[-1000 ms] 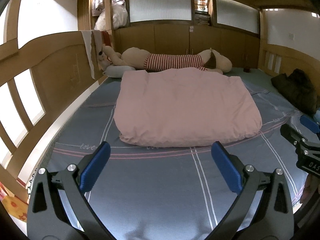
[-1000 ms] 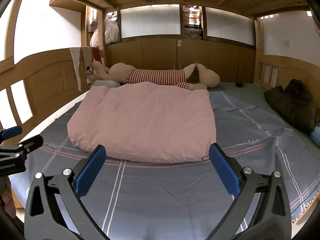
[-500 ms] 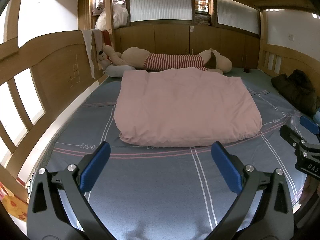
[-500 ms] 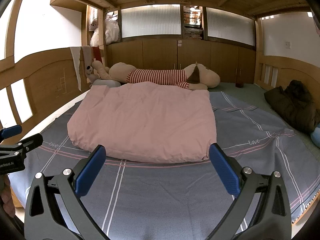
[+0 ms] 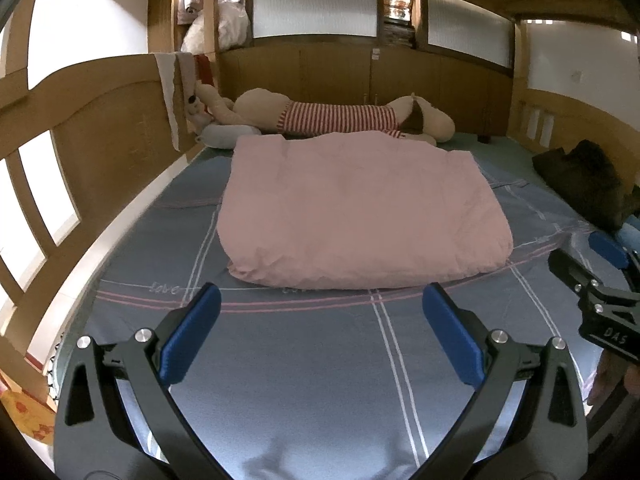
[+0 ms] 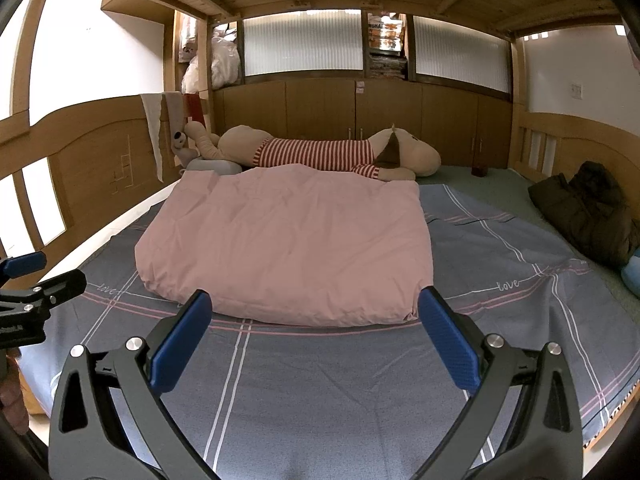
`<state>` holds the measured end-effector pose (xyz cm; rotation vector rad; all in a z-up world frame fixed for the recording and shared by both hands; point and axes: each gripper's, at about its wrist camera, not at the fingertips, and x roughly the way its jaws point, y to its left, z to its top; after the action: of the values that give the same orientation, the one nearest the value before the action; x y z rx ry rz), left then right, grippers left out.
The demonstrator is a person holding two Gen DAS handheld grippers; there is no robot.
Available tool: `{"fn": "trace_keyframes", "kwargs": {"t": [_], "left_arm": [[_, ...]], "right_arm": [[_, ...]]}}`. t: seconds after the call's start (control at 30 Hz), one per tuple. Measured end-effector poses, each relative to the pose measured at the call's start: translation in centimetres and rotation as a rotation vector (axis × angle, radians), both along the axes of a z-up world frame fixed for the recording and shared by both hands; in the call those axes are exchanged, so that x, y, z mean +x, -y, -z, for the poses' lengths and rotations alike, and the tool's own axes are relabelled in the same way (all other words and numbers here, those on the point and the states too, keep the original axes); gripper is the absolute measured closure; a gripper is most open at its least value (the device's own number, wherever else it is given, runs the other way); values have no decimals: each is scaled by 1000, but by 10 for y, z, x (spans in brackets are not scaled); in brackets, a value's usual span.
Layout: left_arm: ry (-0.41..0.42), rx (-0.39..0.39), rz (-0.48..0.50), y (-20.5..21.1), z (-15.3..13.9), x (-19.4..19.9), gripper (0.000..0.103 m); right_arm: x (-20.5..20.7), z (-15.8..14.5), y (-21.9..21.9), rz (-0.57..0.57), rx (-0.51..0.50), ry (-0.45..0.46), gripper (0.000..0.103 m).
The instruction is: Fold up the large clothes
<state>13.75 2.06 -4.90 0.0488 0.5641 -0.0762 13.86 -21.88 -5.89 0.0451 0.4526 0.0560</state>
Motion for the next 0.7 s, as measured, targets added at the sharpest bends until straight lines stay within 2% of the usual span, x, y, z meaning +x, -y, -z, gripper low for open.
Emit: {"fn": "trace_keyframes", "kwargs": {"t": [0.17, 0.5, 0.7], "left_arm": [[11, 18, 0, 4, -1, -3, 2], [-11, -23, -18, -3, -1, 1, 2], [-15, -20, -16, -4, -1, 2, 2]], "right_arm": [[0, 0, 0, 0, 0, -1, 1], [0, 0, -1, -1, -1, 0, 1], [0, 0, -3, -2, -2, -1, 1]]}}
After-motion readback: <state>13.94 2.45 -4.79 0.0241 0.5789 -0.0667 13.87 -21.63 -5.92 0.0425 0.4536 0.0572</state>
